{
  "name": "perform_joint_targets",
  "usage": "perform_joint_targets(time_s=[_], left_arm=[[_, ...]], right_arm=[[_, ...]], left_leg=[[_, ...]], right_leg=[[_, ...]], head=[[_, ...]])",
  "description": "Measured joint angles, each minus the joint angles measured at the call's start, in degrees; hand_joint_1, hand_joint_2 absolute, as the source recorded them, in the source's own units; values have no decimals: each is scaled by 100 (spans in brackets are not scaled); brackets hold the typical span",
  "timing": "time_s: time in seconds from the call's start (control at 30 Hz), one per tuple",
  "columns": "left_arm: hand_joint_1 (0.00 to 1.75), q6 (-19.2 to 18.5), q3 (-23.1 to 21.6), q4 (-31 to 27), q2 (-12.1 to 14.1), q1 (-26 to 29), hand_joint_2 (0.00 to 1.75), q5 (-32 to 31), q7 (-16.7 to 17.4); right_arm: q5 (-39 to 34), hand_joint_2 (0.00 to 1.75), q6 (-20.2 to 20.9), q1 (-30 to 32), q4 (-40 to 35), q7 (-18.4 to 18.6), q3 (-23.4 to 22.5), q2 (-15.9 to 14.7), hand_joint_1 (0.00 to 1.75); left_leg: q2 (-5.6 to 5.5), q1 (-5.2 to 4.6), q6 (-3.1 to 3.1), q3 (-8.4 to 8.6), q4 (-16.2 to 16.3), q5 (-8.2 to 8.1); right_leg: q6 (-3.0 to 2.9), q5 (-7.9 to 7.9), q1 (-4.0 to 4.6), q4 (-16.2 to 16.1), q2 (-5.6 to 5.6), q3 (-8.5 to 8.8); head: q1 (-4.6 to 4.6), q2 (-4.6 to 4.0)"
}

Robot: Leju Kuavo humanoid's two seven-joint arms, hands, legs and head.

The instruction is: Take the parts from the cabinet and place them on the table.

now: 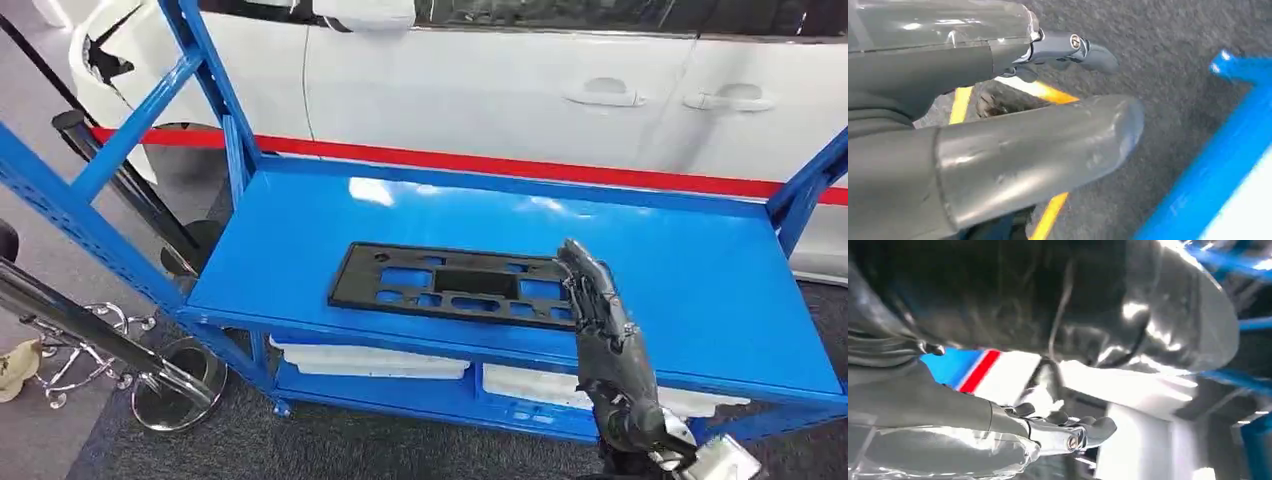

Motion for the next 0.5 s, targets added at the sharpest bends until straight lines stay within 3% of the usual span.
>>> perform_joint_targets(time_s=[0.07, 0.1, 0.13, 0.2, 0.27, 0.33, 0.43, 0.47, 0.5], left_arm=[[0, 0, 0, 0, 2, -16, 0, -31, 0], [0, -4, 0, 0, 2, -16, 0, -39, -4], [0, -7, 0, 0, 2, -4, 0, -55, -9], [0, -26, 0, 0, 2, 2, 0, -92, -22], [0, -37, 0, 0, 13, -11, 0, -145, -33], [0, -44, -2, 0, 20, -37, 0, -167, -31], [0, -20, 0, 2, 24, -15, 0, -180, -7], [0, -15, 0, 2, 22, -7, 0, -201, 2], [0, -15, 0, 2, 20, -10, 0, -212, 7]], right_arm=[[61, 175, -2, -84, 216, 195, 26, 0, 0], [135, 175, -20, -131, 346, 266, 61, 0, 0], [219, 175, -48, -192, 466, 310, 112, 9, 0], [541, 175, -186, -371, 732, 373, 298, 48, 0], [1028, 175, -362, -561, 987, 421, 563, 59, 0], [1624, 175, -611, -699, 1210, 502, 808, 57, 0], [2841, 175, -1318, -765, 1438, 603, 1108, 24, 0], [3331, 175, -1633, -775, 1505, 653, 1186, -28, 0], [3651, 175, -1842, -796, 1558, 688, 1253, -72, 0]], left_leg=[[24, 26, -47, -565, 924, -426], [28, 27, -63, -800, 1252, -522], [29, 29, -80, -923, 1343, -466], [30, 29, -64, -800, 754, 81], [50, -9, 60, -467, -295, 768], [55, -59, 115, -454, -433, 604], [42, -48, 191, -406, -479, 720], [59, 5, 208, -340, -562, 760], [54, 17, 231, -317, -582, 754]], right_leg=[[-24, -46, 13, 5, -12, 13], [-30, -69, 18, 13, -12, 21], [-30, -94, 19, 24, -7, 40], [-23, -156, 27, 30, 11, 124], [-5, -218, 33, 14, 8, 207], [50, -219, 29, 14, 6, 180], [157, -239, 45, -48, -6, 235], [189, -315, 31, 16, -15, 242], [203, -456, 38, 246, -11, 137]], head=[[0, 0], [0, 0], [0, 0], [0, 0], [2, 0], [0, 0], [0, 0], [4, 0], [4, 0]])
